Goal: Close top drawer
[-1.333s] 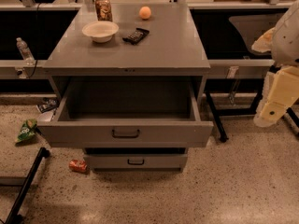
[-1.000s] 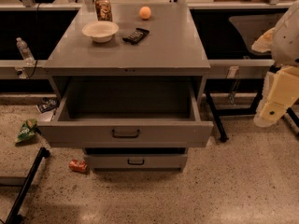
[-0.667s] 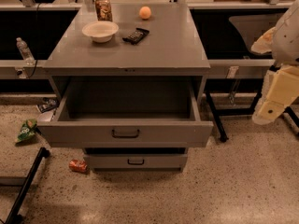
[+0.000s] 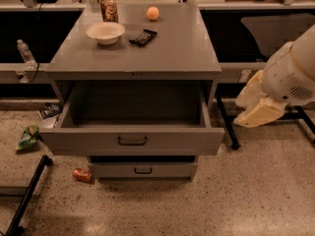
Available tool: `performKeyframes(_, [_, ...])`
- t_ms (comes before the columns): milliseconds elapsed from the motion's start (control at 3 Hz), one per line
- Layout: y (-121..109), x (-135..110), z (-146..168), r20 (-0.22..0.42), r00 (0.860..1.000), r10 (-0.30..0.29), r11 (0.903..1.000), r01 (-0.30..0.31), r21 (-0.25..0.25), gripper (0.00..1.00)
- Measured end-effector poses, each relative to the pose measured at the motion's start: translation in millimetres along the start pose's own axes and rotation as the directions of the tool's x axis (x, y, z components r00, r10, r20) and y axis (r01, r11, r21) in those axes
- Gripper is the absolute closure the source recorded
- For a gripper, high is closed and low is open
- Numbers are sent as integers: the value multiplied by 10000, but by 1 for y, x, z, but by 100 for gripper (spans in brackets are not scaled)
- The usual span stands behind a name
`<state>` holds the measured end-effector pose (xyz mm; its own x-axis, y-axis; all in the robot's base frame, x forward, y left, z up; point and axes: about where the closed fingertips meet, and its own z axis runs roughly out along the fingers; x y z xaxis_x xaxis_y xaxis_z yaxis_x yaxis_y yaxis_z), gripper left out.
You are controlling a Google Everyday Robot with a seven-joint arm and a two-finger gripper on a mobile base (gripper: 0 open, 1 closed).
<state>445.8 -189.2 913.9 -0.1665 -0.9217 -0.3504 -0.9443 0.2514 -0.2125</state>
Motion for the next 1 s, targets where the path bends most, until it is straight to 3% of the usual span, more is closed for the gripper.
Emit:
performKeyframes(333, [8,-4,86,968,9929,-693,9974,708,-116,88])
performKeyframes(667, [10,-4,141,1356,9852,-1052,9943,1062,0,100])
performKeyframes(1000, [6,-6,147,1490,9835,-1029,9947,1009,214,100])
